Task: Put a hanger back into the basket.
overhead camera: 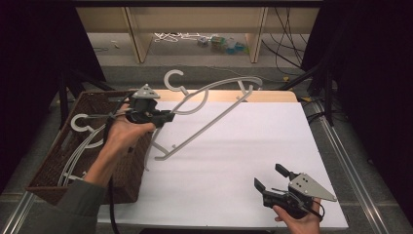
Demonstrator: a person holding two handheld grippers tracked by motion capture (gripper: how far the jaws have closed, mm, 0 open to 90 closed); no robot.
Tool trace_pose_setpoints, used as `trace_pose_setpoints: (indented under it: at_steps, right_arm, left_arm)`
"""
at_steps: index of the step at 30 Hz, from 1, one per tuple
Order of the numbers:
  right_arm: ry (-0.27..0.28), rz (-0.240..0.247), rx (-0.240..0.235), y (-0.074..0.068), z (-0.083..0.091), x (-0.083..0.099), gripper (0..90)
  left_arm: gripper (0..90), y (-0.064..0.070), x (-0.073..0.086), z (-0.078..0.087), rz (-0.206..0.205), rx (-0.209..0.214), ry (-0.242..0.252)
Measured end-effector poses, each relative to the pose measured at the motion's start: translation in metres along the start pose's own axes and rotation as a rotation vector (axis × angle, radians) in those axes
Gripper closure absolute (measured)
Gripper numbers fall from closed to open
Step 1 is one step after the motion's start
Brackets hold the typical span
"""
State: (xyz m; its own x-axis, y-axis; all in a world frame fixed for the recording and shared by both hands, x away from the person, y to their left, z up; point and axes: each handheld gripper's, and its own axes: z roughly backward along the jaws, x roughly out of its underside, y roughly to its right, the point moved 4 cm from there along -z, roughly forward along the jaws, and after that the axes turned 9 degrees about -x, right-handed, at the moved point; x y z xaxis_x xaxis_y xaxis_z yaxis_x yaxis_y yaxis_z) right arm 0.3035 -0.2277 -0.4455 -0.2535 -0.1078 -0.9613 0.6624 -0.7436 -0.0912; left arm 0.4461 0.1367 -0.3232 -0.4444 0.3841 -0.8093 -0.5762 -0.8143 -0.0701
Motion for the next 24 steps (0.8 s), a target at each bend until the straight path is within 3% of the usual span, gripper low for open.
trace_pose_setpoints:
  at_steps: [1,3,4,7,8,9,12,15,19,24]
  right_arm:
    - [0.014,-0.009,-0.014,-0.001,-0.002,0.0,16.2]
    - [0.002,-0.016,-0.015,-0.001,-0.001,0.001,16.2]
    - [0.007,-0.011,-0.013,-0.001,-0.002,0.001,16.2]
    - [0.011,-0.011,-0.012,-0.001,-0.002,0.001,16.2]
    - [0.011,-0.011,-0.012,-0.001,-0.002,0.001,16.2]
    - [0.009,-0.011,-0.012,-0.001,-0.002,0.001,16.2]
    - [0.001,-0.016,-0.012,-0.001,-0.001,0.001,16.2]
    - [-0.022,-0.01,-0.003,-0.001,-0.001,0.002,16.2]
    - [-0.008,-0.006,-0.001,-0.002,-0.003,0.002,16.2]
    - [-0.026,-0.007,0.001,-0.002,-0.002,0.002,16.2]
  left_arm:
    - [82.0,-0.011,0.002,0.008,0.017,-0.007,0.006]
    - [82.0,-0.016,0.003,0.013,0.02,-0.016,0.006]
    - [82.0,-0.028,0.005,0.023,0.022,-0.04,0.01]
    - [82.0,-0.046,0.011,0.037,0.037,-0.066,0.021]
    - [82.0,-0.046,0.011,0.037,0.037,-0.066,0.021]
    - [82.0,-0.058,0.016,0.046,0.061,-0.094,0.028]
    - [82.0,-0.077,0.025,0.058,0.069,-0.139,0.025]
    - [82.0,-0.093,0.033,0.067,0.088,-0.182,0.02]
    - [82.0,-0.111,0.044,0.075,0.155,-0.212,0.037]
    - [82.0,-0.133,0.061,0.084,0.186,-0.278,0.033]
